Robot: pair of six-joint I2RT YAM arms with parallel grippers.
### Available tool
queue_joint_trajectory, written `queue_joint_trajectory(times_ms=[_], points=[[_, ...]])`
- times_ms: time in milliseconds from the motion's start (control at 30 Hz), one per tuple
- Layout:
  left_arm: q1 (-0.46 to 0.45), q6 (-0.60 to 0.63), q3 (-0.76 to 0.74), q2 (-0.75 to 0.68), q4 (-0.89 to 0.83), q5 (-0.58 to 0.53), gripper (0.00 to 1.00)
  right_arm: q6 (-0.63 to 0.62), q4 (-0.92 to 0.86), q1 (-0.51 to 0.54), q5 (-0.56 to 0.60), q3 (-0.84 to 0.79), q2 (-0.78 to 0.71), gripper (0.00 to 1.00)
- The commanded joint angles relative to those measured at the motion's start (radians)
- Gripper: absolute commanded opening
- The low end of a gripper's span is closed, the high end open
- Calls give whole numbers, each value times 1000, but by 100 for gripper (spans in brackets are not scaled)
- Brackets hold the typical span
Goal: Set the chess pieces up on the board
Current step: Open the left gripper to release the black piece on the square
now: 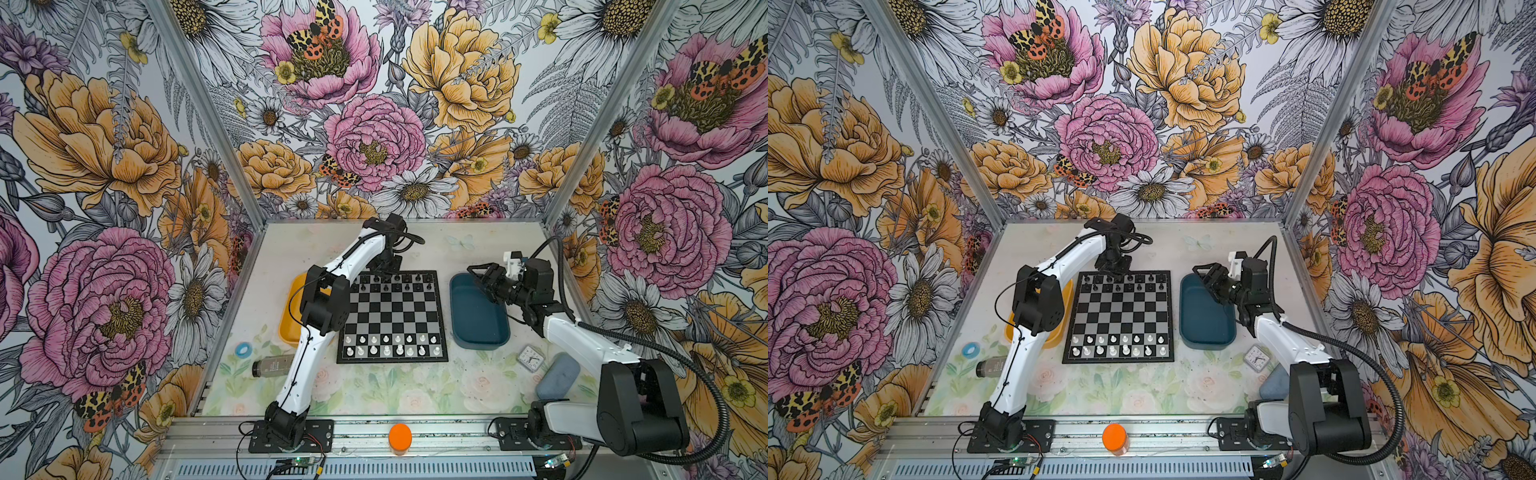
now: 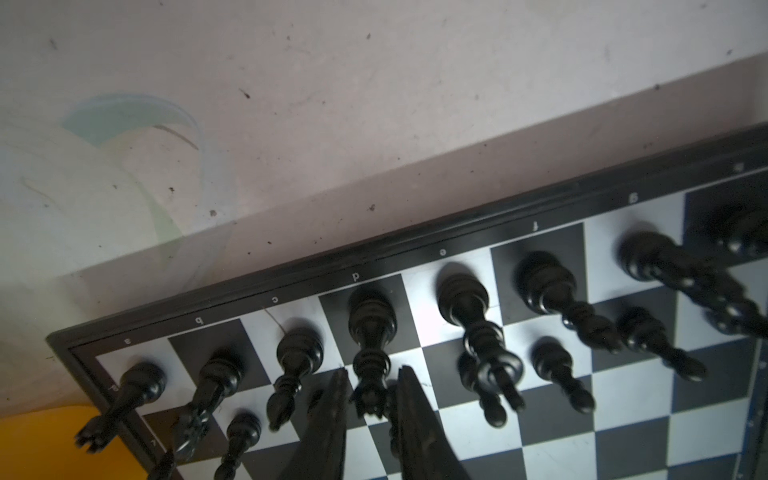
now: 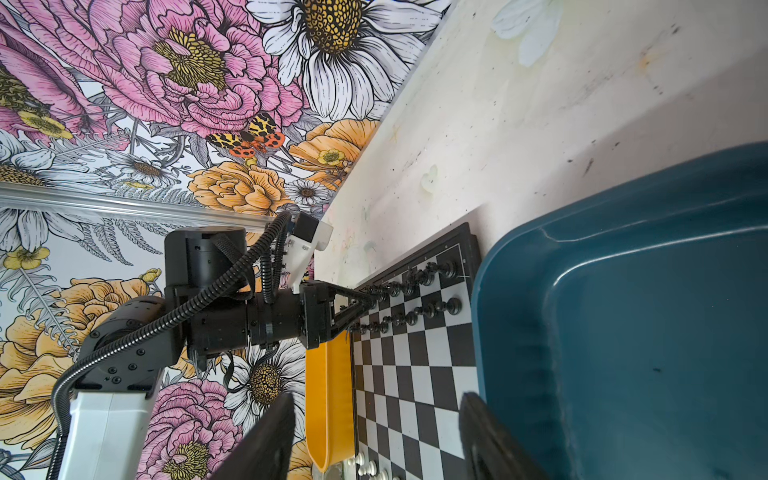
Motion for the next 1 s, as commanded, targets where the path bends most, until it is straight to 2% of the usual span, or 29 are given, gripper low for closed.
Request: queue_joint_trajectory(times_ms=[0, 967], points=[[6, 6, 32, 8, -7, -22, 26, 3, 26, -6, -10, 0, 7, 65], [3, 7, 47, -6, -9, -27, 36, 3, 30, -5, -9, -5, 10, 65]])
